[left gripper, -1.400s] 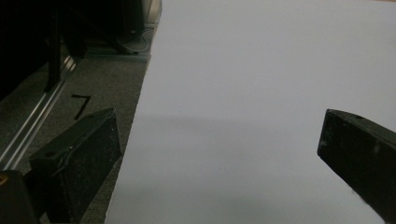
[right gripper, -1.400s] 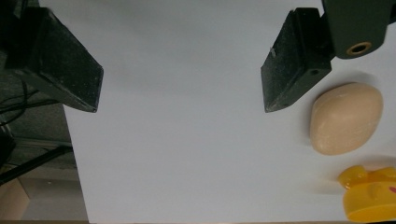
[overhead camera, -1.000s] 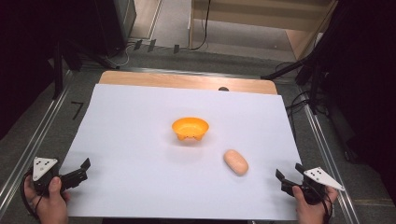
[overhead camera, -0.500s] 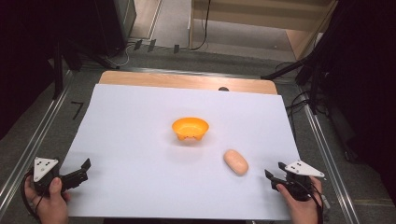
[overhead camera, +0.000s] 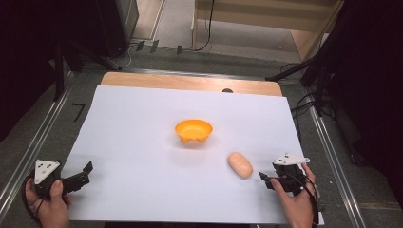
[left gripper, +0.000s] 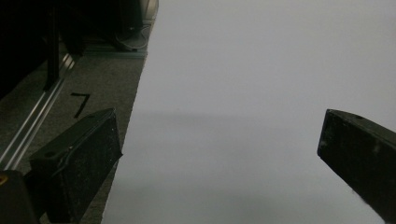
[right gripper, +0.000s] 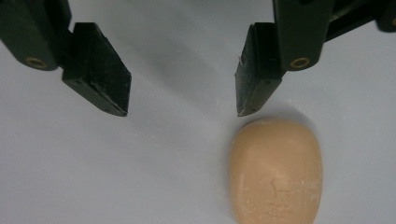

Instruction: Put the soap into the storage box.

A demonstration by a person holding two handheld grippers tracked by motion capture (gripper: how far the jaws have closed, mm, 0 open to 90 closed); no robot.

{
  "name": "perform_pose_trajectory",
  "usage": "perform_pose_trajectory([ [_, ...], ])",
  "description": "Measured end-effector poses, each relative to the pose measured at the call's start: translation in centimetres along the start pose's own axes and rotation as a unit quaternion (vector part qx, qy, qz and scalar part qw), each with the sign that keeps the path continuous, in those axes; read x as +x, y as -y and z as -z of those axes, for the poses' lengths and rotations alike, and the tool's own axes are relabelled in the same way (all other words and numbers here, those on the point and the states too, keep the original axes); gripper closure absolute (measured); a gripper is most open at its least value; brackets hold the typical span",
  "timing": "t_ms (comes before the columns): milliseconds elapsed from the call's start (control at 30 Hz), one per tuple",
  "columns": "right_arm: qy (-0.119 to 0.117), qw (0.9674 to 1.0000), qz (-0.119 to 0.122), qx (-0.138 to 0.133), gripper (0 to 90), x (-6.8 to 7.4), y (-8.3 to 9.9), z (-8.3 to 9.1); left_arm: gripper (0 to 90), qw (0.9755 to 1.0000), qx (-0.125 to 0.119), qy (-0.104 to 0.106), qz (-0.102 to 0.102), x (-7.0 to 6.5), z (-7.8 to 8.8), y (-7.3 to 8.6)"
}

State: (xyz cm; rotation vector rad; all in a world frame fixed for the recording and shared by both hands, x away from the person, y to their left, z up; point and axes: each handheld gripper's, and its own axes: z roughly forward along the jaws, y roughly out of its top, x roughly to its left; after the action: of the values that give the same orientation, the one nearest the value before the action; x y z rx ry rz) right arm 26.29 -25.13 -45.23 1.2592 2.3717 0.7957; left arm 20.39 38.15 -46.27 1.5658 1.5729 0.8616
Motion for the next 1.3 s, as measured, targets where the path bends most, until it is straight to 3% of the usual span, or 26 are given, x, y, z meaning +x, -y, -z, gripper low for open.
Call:
perform_pose_trajectory([
  [333,-0.042,0.9974,-0.001,0.057,24.7,1.1,-1.7,-1.6,0.0,1.0000,0.000,0.001,-0.003,-0.1,0.0,0.0],
  [767,-0.068,0.9944,0.020,0.078,19.6,2.9,-4.5,-3.1,0.0,1.0000,0.001,0.002,-0.008,-0.1,0.0,0.0],
  [1167,-0.056,0.9922,0.026,0.109,23.6,4.2,-6.3,-5.2,0.0,0.9999,0.004,0.004,-0.012,-0.2,-0.1,0.0],
  [1300,-0.053,0.9914,0.032,0.115,30.4,4.6,-6.6,-5.7,0.0,0.9999,0.004,0.004,-0.012,-0.2,-0.1,0.0],
])
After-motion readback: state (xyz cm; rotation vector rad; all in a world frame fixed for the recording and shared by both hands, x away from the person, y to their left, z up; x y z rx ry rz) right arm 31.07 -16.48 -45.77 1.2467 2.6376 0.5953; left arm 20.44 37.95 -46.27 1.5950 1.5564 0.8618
